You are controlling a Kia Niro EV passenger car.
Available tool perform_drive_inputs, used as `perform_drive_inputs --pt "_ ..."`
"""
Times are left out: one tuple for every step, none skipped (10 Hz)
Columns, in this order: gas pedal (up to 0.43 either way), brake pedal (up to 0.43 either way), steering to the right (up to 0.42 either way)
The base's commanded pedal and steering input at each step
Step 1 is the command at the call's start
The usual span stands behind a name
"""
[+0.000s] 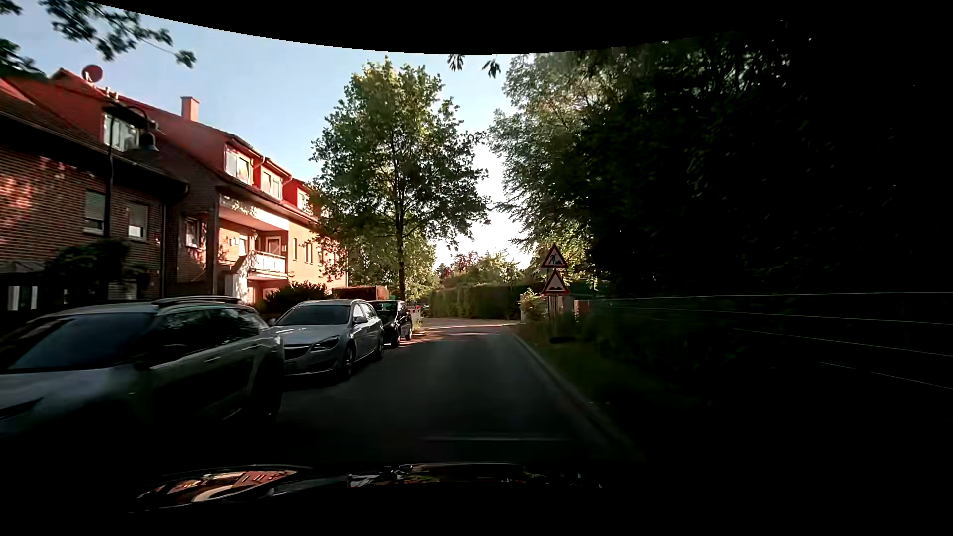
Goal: Follow the waypoints while adhering to traffic rules and regulations
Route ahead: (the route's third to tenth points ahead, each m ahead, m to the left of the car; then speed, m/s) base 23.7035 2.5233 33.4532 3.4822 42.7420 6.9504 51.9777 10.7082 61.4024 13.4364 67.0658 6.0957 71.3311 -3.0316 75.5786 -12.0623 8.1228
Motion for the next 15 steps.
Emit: perform_drive_inputs --pt "0.138 0.000 -0.010" --pt "0.138 0.000 -0.010" --pt "0.138 0.000 -0.010" --pt "0.130 0.000 -0.010" --pt "0.130 0.000 -0.010" --pt "0.098 0.000 -0.010" --pt "0.098 0.000 -0.009" --pt "0.098 0.000 -0.005" --pt "0.098 0.000 -0.003" --pt "0.098 0.000 -0.003" --pt "0.087 0.000 -0.003" --pt "0.087 0.000 -0.004" --pt "0.087 0.000 -0.004" --pt "0.087 0.000 -0.004" --pt "0.079 0.000 -0.004"
